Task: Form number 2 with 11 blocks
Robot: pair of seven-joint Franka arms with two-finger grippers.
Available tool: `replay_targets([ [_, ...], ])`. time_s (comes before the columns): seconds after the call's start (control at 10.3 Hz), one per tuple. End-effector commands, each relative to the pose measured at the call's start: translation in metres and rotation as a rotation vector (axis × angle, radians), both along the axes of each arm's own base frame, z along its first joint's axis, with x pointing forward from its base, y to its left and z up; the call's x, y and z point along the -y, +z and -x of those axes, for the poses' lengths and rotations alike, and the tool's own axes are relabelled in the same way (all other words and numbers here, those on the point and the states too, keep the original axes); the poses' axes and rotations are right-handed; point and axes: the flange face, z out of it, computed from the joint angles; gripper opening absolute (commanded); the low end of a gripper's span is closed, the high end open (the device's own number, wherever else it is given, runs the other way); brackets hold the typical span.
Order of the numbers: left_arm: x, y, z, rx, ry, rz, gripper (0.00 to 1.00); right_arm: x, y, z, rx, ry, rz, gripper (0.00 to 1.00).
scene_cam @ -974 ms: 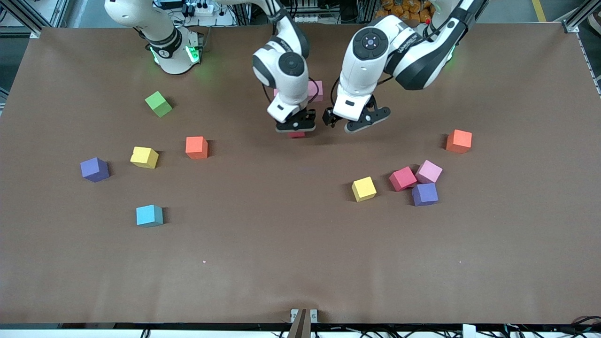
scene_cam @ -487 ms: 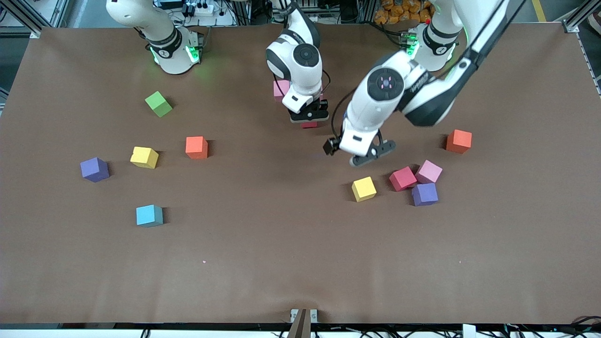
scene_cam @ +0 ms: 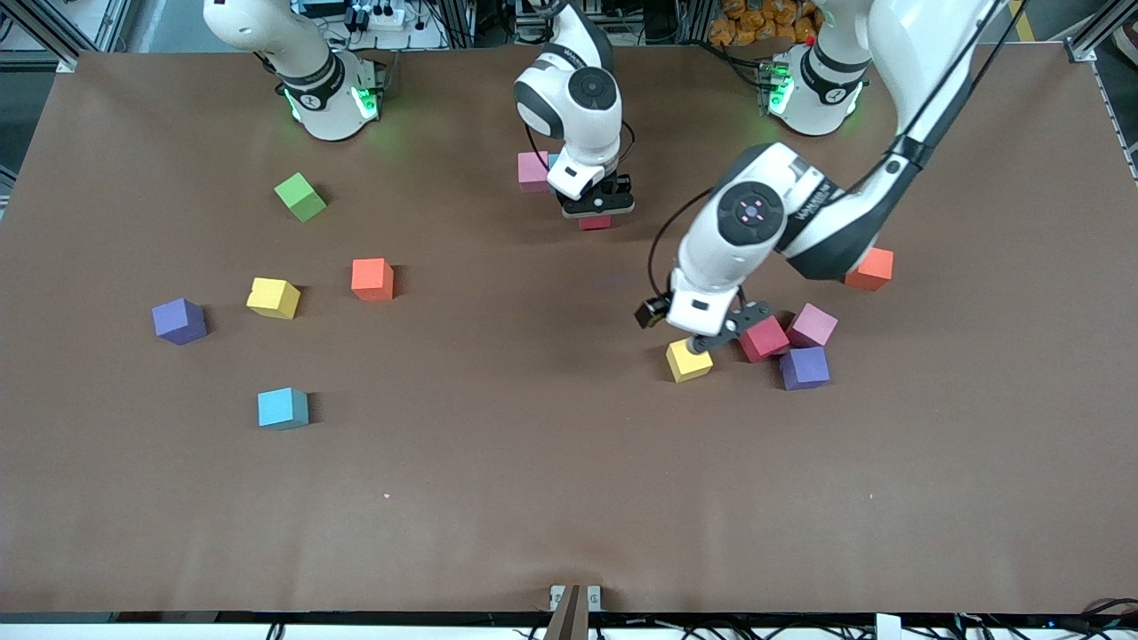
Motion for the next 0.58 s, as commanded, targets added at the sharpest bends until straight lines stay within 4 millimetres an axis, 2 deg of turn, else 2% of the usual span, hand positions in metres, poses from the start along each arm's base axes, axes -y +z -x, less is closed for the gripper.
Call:
replay_targets([
  [0.0, -0.048, -0.002, -0.021, -0.023, 0.054, -0.047, 1.0, -0.008, -0.011, 0.009, 0.005, -0.017, 0.0, 0.3],
  [0.1, -0.07, -0.004, -0.026, -0.057, 0.079, -0.067, 1.0, -0.009, -0.013, 0.01, 0.011, -0.014, -0.003, 0.3],
  [0.29, -0.104, -0.017, -0.032, -0.088, 0.082, -0.077, 1.0, -0.01, -0.014, 0.015, 0.01, -0.021, 0.0, 0.3],
  [0.39, -0.116, -0.026, -0.036, -0.105, 0.092, -0.074, 1.0, -0.011, -0.015, 0.018, 0.009, -0.015, 0.002, 0.3],
  [0.49, -0.117, -0.043, -0.035, -0.133, 0.058, -0.068, 1.0, -0.011, -0.015, 0.02, 0.007, -0.015, 0.006, 0.3],
])
